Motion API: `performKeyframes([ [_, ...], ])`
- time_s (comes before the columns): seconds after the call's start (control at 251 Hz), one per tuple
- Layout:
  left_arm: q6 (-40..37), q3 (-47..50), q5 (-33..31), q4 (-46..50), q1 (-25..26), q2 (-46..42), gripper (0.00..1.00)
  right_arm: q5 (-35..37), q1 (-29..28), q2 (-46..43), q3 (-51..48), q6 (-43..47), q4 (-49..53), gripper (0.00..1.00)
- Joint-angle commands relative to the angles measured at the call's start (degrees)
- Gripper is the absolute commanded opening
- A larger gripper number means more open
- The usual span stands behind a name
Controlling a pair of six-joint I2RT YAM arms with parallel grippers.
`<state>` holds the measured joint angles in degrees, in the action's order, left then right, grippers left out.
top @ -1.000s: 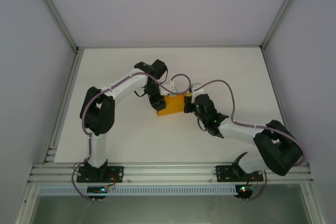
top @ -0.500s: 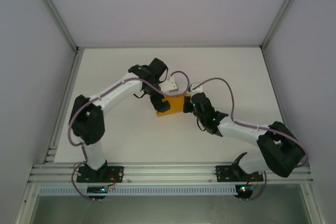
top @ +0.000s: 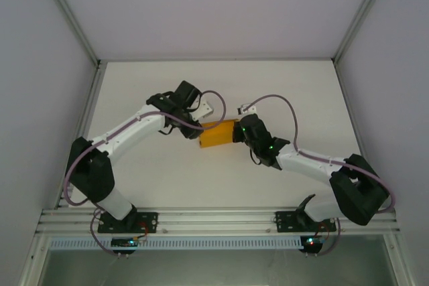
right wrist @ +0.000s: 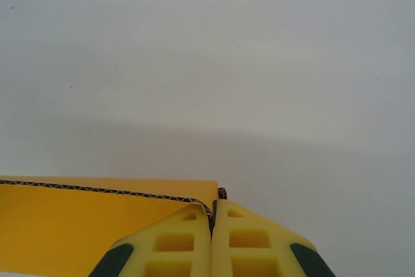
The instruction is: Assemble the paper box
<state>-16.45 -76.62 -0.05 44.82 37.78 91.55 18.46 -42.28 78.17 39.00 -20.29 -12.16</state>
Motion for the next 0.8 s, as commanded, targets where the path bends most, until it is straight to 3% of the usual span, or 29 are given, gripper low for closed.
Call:
performKeyframes([
  [0.0,2.2,-2.9,-1.1,-0.6,0.0,1.9,0.28,-2.5,-0.6,2.4,-0.7,-1.3,9.7,0.00],
  [0.06,3.7,-3.6,-1.1,-0.8,0.0,2.4,0.00,-2.2,-0.6,2.6,-0.4,-1.2,9.8,0.00],
  [0.263,9.2,-2.9,-3.7,-0.9,2.4,2.6,0.00,-1.7,-0.7,2.6,-0.2,-1.7,10.4,0.00],
  [0.367,18.3,-3.7,-6.0,-1.7,3.2,2.8,0.00,-1.1,-0.8,2.6,0.5,-2.1,11.2,0.00],
  [0.543,38.6,-2.9,2.2,-3.2,2.9,2.7,0.00,1.3,-1.6,2.2,1.3,-5.2,14.7,0.00],
  [0.794,48.6,0.6,12.6,-4.0,-1.3,2.5,0.00,0.9,-2.1,2.3,1.6,-6.6,16.1,0.00],
])
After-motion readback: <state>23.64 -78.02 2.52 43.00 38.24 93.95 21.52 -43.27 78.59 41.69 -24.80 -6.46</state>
